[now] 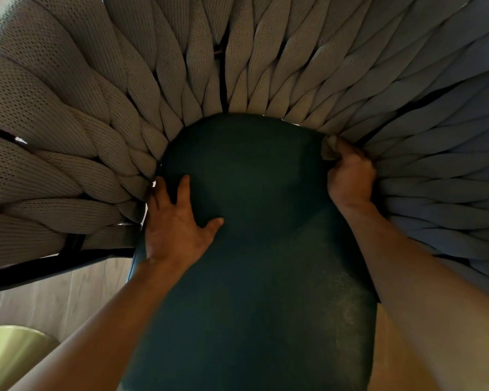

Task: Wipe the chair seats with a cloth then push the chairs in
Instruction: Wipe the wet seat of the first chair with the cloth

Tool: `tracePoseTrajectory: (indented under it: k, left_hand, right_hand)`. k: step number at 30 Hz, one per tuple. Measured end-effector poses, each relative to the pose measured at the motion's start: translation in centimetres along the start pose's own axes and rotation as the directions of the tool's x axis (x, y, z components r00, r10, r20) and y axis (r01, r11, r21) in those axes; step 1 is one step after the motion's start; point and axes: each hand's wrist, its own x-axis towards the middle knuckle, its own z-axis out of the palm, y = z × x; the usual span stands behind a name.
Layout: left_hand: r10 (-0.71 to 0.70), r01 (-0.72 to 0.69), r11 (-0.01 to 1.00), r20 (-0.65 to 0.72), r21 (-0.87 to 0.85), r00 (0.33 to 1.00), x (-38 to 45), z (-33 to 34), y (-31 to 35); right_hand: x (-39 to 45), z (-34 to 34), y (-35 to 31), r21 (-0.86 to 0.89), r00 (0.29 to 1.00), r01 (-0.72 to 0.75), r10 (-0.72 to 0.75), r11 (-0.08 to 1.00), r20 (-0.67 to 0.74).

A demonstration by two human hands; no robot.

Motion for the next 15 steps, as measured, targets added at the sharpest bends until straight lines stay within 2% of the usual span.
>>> tracePoseTrajectory:
  k: [7,12,15]
  left_hand:
    - [-0.064,0.042,0.977,-0.103,-0.207,0.993,0.5,-1.3,0.5]
    - [-0.076,0.052,0.972,-0.097,-0.227,0.992,0.6,-1.5,0.5]
    - [-0.085,0.065,0.973,-0.081,-0.22,0.993,0.6,-1.5,0.5]
  right_hand:
    - [1.6,5.0,-10.6,0.037,0.975,0.217,-0.218,0.976,0.039]
    - [0.8,6.4,-16.1,0.158,0.935,0.345,-0.354,0.925,0.031]
    - [0.6,6.8,-16.8,0.18,0.904,0.386,-0.41,0.905,0.124]
